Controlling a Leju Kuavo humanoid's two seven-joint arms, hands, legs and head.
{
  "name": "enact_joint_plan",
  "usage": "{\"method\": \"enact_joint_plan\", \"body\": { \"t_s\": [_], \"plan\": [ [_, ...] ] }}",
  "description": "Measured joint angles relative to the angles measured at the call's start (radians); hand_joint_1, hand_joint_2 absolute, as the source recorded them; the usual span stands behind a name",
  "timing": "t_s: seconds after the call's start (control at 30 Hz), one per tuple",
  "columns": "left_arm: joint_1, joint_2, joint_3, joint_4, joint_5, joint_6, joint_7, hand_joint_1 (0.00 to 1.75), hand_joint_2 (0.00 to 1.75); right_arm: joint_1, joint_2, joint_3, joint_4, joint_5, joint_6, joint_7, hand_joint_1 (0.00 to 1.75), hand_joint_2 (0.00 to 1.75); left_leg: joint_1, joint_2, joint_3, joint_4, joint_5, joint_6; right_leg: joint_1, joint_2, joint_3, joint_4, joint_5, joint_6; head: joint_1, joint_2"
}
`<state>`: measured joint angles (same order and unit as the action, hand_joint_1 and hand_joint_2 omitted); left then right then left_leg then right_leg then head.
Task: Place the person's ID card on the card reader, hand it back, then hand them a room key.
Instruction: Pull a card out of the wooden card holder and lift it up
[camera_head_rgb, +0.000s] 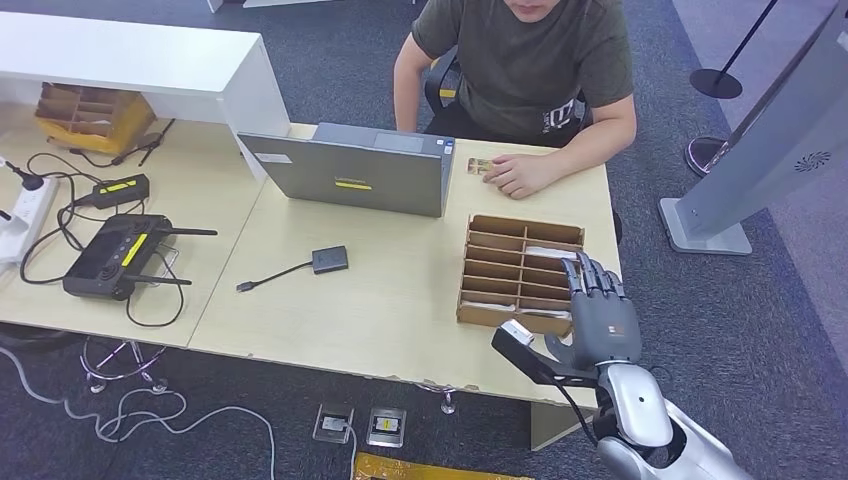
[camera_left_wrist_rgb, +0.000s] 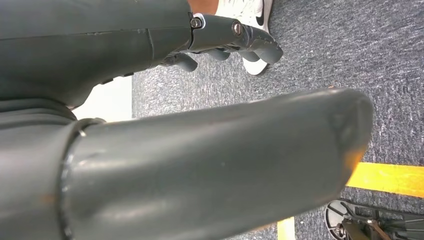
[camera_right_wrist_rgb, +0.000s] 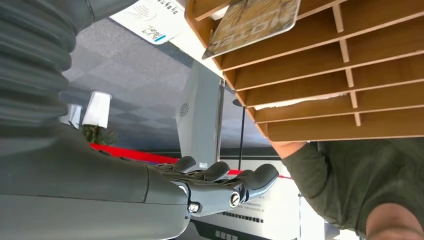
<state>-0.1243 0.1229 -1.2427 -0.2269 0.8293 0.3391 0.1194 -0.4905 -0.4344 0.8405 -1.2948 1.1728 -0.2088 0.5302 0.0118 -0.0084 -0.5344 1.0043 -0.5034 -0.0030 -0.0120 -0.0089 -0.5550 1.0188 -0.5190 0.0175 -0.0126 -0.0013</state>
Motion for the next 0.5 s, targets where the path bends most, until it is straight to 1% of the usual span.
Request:
{"method": "enact_joint_plan", "body": {
  "t_s": [0.5],
  "plan": [
    [0.0, 0.0, 0.0, 0.0, 0.003, 0.001, 0.0, 0.0, 0.0, -0.021, 0.042, 0.024, 0.062, 0.003, 0.014, -0.008, 0.0, 1.75, 0.0, 0.0, 0.0, 0.0, 0.0, 0.0, 0.0, 0.0, 0.0, 0.0, 0.0, 0.0, 0.0, 0.0]
  ]
}}
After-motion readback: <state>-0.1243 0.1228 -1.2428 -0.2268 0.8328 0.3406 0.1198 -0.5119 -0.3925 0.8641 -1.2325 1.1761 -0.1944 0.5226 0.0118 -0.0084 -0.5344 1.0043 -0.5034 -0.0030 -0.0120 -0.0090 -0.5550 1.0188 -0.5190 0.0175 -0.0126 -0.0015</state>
